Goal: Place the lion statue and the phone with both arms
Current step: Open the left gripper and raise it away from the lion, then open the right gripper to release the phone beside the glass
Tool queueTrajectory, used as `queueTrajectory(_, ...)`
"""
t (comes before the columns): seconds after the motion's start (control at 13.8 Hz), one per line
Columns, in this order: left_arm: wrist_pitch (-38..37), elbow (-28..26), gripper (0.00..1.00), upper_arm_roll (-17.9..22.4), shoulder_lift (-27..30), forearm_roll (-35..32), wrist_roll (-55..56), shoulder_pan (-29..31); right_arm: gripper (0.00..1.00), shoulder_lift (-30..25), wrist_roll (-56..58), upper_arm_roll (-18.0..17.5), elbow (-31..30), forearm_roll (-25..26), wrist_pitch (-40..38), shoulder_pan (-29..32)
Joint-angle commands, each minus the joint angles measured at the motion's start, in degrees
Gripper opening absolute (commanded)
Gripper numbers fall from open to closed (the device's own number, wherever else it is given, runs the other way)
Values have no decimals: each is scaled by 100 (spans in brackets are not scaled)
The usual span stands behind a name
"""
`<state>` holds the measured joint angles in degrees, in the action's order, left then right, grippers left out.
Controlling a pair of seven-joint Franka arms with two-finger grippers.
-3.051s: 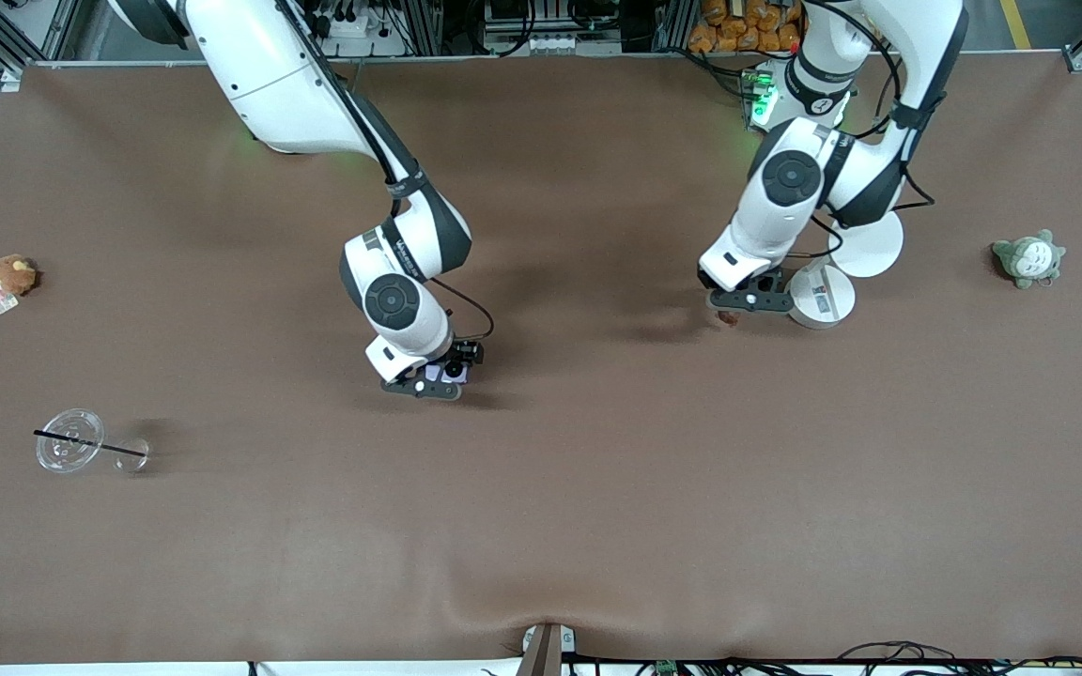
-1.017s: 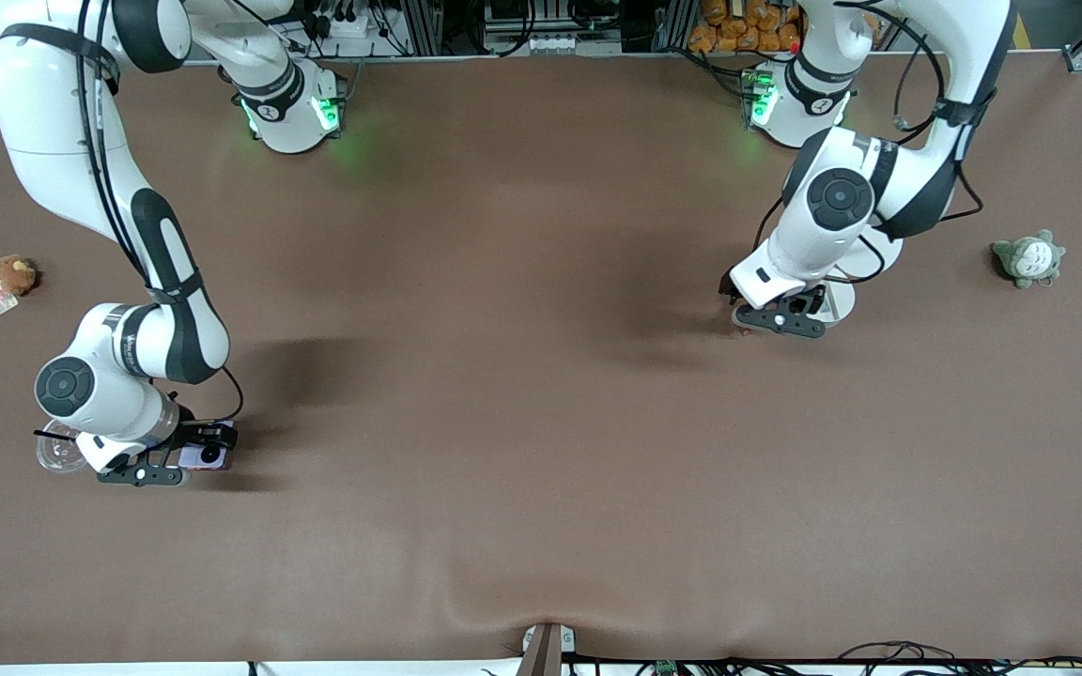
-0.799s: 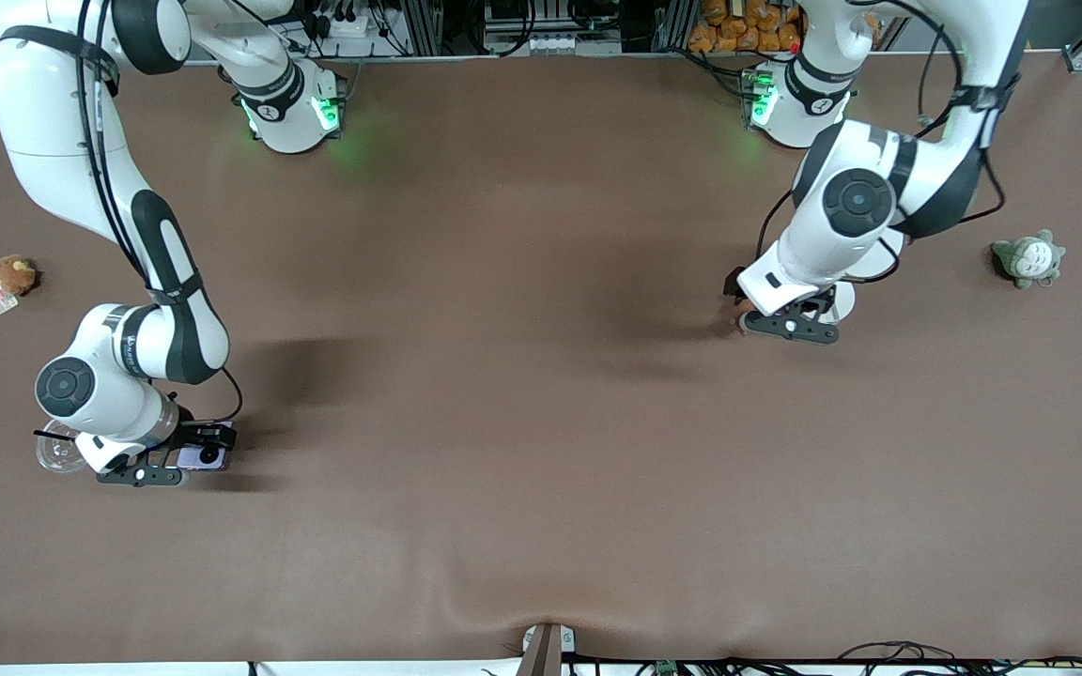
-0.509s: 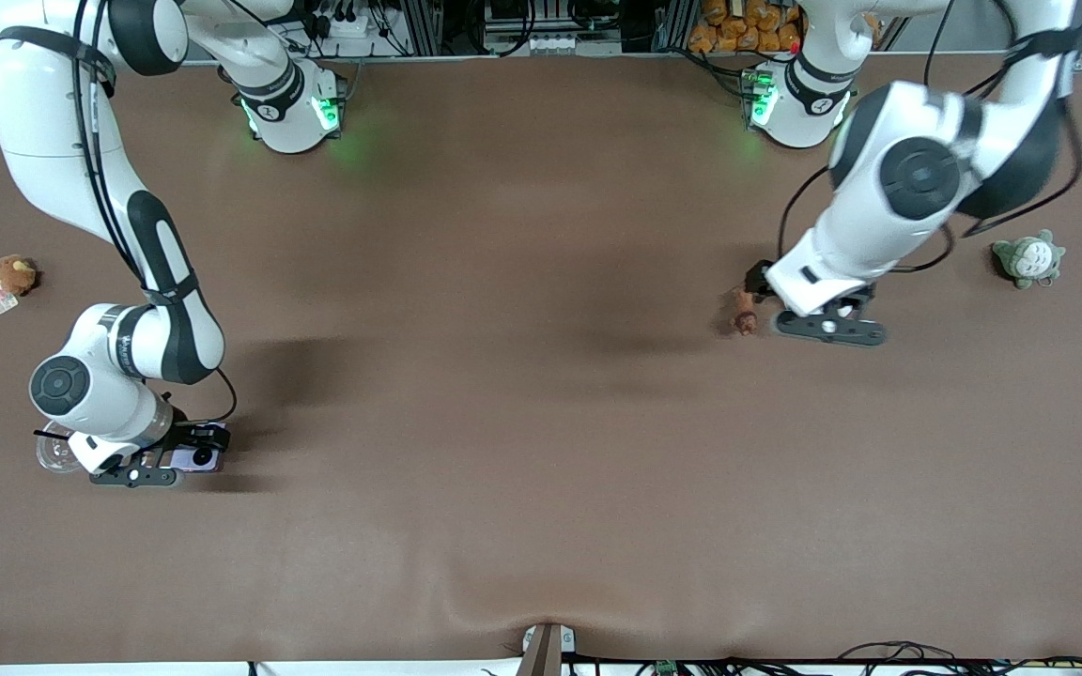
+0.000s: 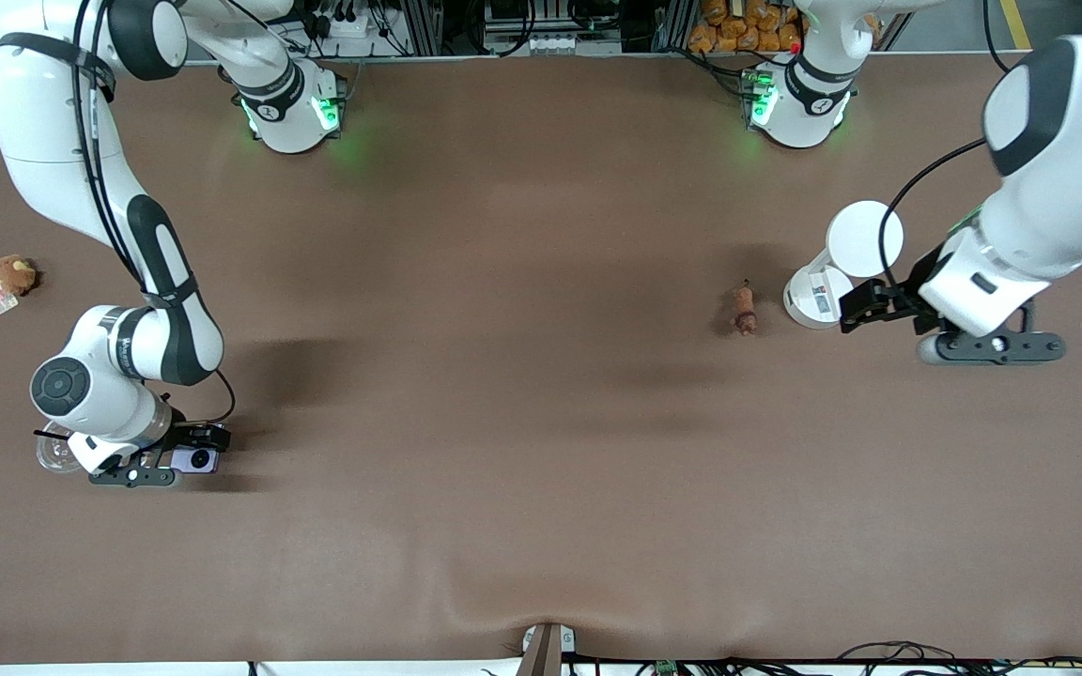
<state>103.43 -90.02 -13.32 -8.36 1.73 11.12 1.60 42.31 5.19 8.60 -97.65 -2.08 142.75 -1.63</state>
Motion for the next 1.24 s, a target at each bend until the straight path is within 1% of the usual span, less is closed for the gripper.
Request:
queueTrajectory(0.0, -593, 923, 100, -39, -43, -50, -38, 7, 100, 58, 35, -86, 150, 94, -37, 67)
queueTrajectory(0.07, -787, 951, 100, -40, 62, -7, -31, 77, 100, 40, 35, -86, 167, 94, -54, 49)
queueTrajectory(0.22, -903, 951, 100, -40, 141, 99, -21, 287, 100, 14, 35, -78, 194, 102, -90, 14)
queueTrajectory(0.51, -912, 995, 100, -39, 168, -207, 66, 315, 100, -83, 26, -69, 351, 182, -467, -74)
queueTrajectory(0.65, -938, 978, 100, -39, 465, -130, -12, 428, 100, -179, 26, -77, 387, 182, -634, -74)
queueTrajectory(0.8, -1350, 951, 100, -136, 572, -129, 66, 377, 100, -468, 35, -104, 387, 173, -896, -83)
queueTrajectory(0.87, -1360, 916, 100, -223, 660, -121, 92, 376, 100, -687, 44, -104, 387, 173, -1125, -153)
queueTrajectory(0.94, -1387, 760, 100, -302, 765, -94, 110, 429, 100, -907, 44, -104, 352, 173, -1405, -188)
queueTrajectory(1.02, -1361, 462, 100, -277, 983, 36, 110, 447, 100, -1144, 61, -104, 361, 173, -1800, -232)
queueTrajectory(1.16, -1325, 301, 100, -250, 1126, 99, -47, 586, 100, -1697, 62, -104, 335, 173, -2407, -232)
